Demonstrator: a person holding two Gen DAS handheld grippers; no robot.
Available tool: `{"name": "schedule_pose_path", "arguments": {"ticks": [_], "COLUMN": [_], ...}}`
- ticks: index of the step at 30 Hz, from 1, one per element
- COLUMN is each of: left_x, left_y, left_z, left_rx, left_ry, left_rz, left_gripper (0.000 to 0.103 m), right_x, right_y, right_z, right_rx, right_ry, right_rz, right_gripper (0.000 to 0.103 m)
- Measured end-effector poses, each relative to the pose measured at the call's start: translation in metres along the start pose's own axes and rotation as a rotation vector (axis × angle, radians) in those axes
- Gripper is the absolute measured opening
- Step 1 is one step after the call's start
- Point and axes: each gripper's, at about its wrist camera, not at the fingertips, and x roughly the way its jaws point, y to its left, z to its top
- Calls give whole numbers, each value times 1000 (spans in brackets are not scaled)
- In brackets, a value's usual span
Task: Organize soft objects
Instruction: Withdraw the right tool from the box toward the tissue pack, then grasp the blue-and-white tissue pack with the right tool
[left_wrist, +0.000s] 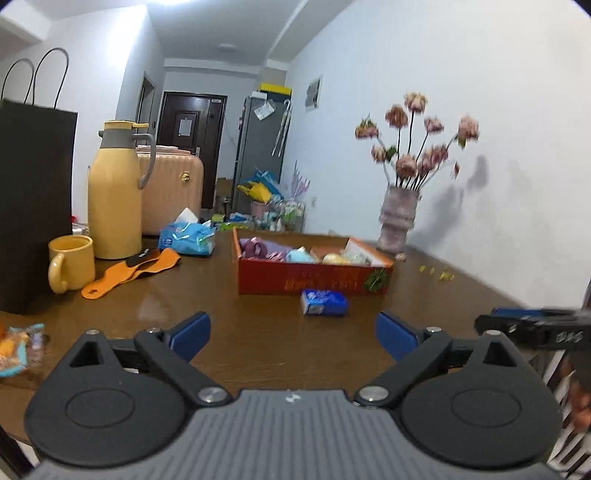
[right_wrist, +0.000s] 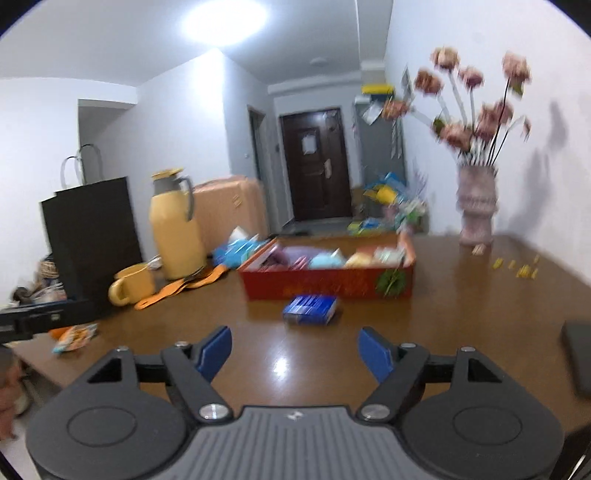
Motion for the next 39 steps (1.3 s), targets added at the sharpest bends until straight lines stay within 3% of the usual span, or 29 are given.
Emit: {"name": "schedule_pose_path", "arguments": {"ticks": [7, 13, 21, 25, 28, 31, 32, 39], "left_x": [31, 108, 242, 298, 331, 346, 345, 350], "left_y": [0, -4, 3, 4, 6, 12, 14, 24], "left_z": [1, 6, 29, 32, 26, 19, 18, 14], "left_rx": [4, 27, -64, -88, -125, -156, -164, -256], "left_ry": [27, 110, 259, 314, 379, 401, 405, 426], "left_rz": [13, -6, -97, -121, -154, -196, -215, -236], "left_gripper": [99, 98, 73, 61, 43, 25, 21, 22], "right_x": [9, 62, 167, 226, 267, 296, 303, 314], "right_y": [-3, -27, -53, -67, -79, -87, -89, -91], "right_z": [6, 8, 24, 32, 33, 31, 29, 25], "right_rx": [28, 89, 150, 207, 258, 285, 291, 283], "right_ry": [-28, 23, 115, 167, 201, 245, 262, 254], "right_rz": [4, -30, -6, 21, 31, 37, 47, 86], "right_gripper": [75, 75, 61, 49, 39, 23, 23, 22]}}
